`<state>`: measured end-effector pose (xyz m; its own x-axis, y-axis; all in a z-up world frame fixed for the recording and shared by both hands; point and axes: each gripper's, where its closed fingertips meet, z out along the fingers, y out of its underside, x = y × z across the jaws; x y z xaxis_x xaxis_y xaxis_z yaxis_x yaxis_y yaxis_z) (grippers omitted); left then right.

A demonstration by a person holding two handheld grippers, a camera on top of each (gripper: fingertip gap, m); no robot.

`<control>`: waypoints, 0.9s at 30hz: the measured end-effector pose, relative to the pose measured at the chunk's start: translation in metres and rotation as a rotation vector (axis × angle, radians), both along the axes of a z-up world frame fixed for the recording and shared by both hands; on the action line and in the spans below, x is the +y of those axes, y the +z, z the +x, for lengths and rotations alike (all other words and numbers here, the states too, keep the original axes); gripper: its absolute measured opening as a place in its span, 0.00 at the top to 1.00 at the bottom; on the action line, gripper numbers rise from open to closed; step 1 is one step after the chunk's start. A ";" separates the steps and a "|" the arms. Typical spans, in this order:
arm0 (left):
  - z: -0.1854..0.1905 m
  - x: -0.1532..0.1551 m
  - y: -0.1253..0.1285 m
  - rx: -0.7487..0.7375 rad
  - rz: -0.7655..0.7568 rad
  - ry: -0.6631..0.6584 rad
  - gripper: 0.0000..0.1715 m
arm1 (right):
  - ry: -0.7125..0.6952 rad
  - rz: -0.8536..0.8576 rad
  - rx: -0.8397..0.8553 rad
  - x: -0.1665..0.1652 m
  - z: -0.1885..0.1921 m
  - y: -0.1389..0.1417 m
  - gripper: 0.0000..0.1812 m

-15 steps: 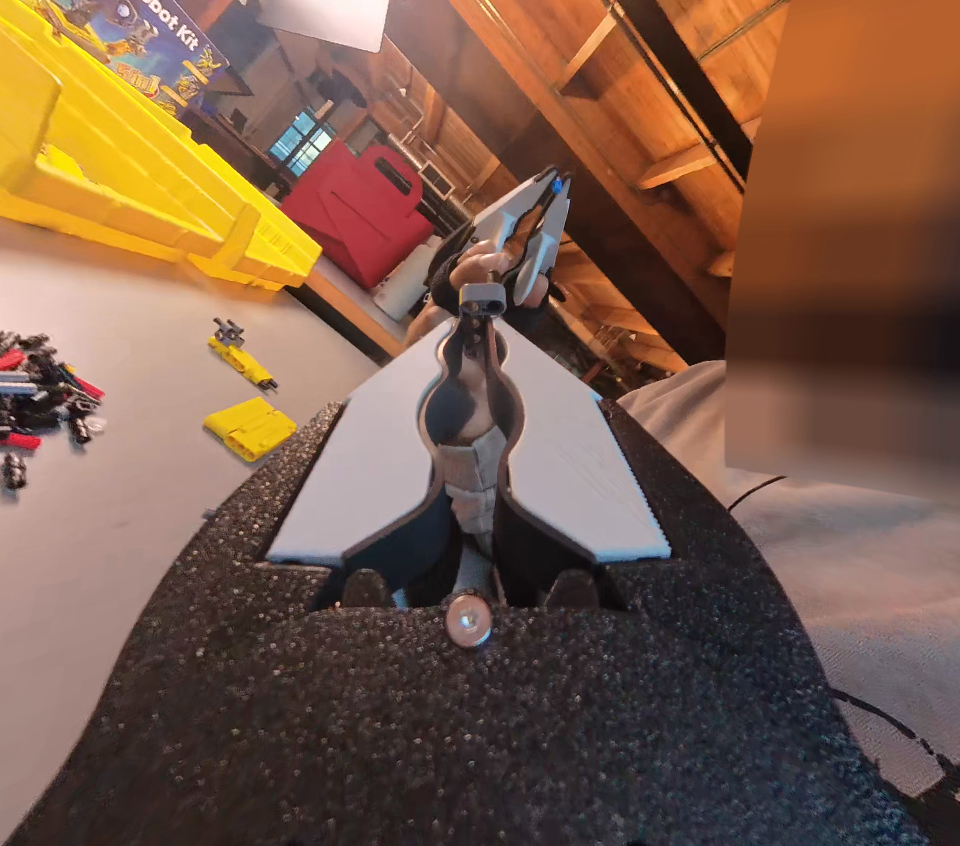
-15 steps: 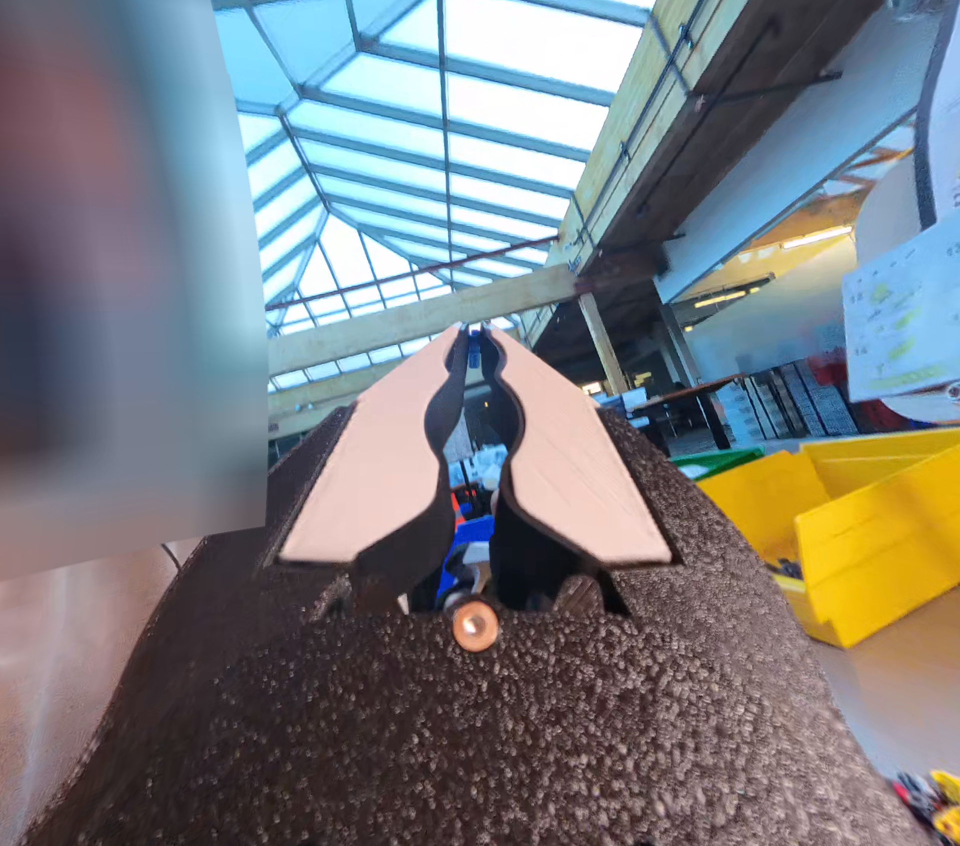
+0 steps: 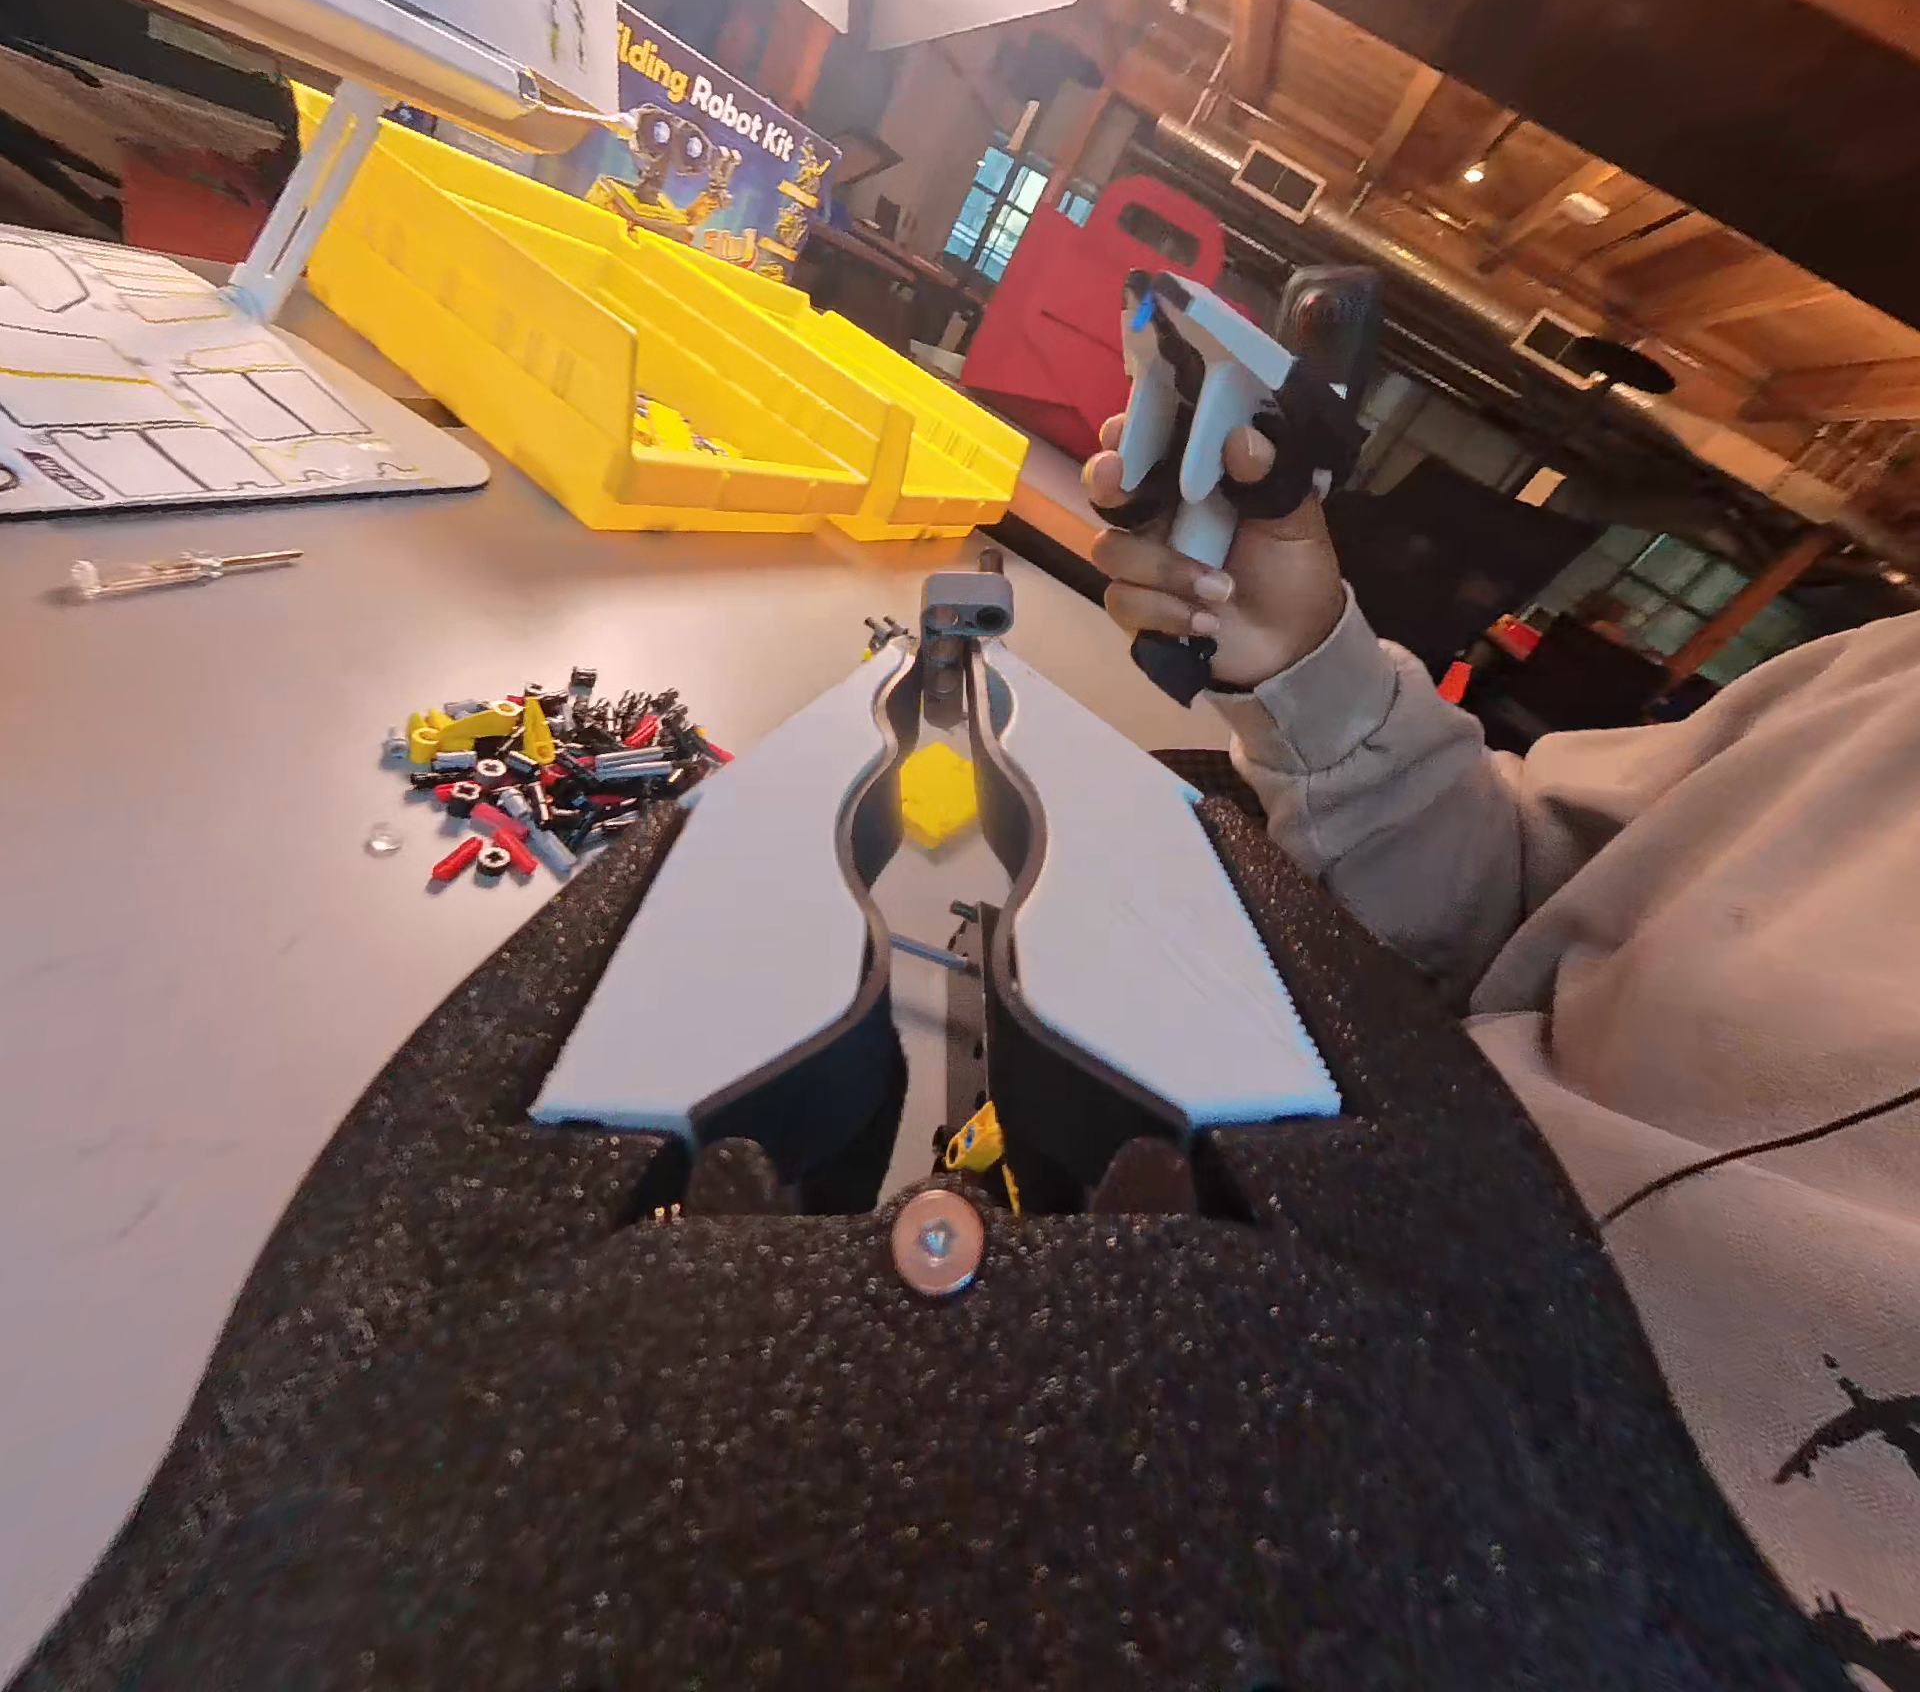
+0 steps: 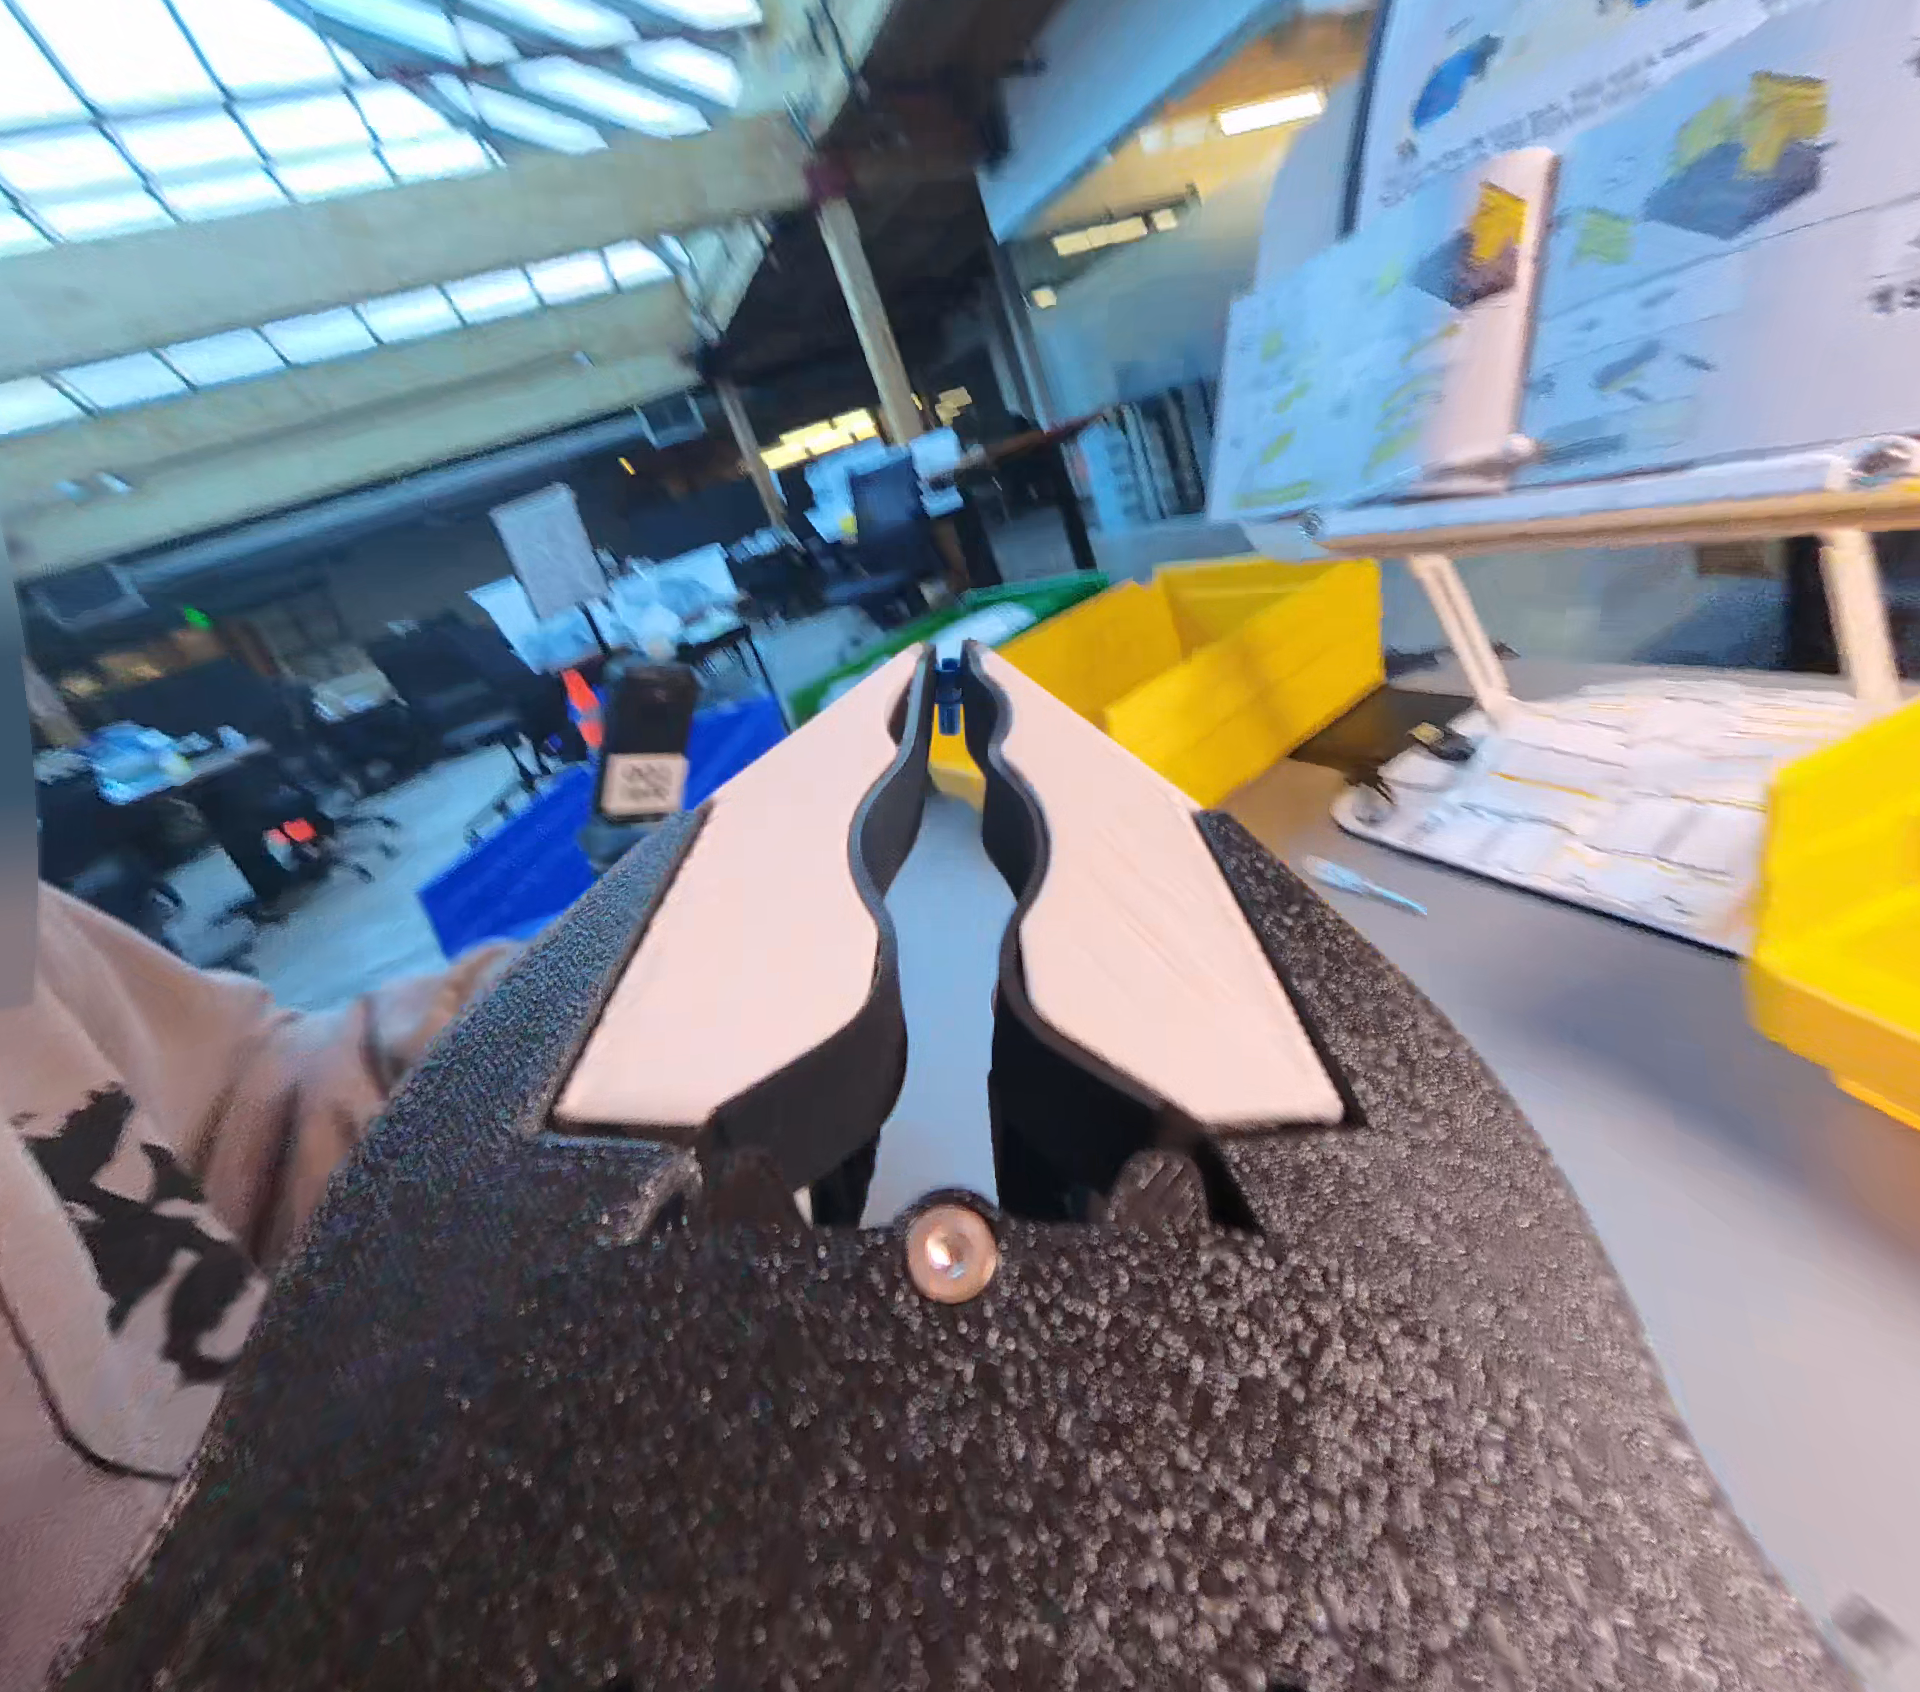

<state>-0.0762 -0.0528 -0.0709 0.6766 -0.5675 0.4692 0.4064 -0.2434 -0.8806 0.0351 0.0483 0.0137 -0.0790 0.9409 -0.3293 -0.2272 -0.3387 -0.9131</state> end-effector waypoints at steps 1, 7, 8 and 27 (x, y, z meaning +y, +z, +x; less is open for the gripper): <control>-0.001 0.001 -0.002 0.012 -0.005 0.008 0.96 | -0.007 0.028 -0.079 0.007 -0.005 -0.009 0.98; 0.005 0.006 -0.021 0.100 -0.031 0.023 0.96 | -0.050 0.392 -0.394 0.040 -0.051 -0.072 0.98; 0.006 0.006 -0.024 0.123 -0.036 0.027 0.96 | -0.090 0.433 -0.400 0.052 -0.054 -0.074 0.98; 0.019 0.009 -0.038 0.084 -0.087 -0.038 0.96 | -1.134 0.219 -0.822 0.344 0.182 -0.103 0.92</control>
<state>-0.0575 -0.0439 -0.1089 0.6946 -0.5532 0.4598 0.3209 -0.3338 -0.8864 0.2171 0.3921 -0.0895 0.8820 0.4010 0.2476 0.3375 -0.1708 -0.9257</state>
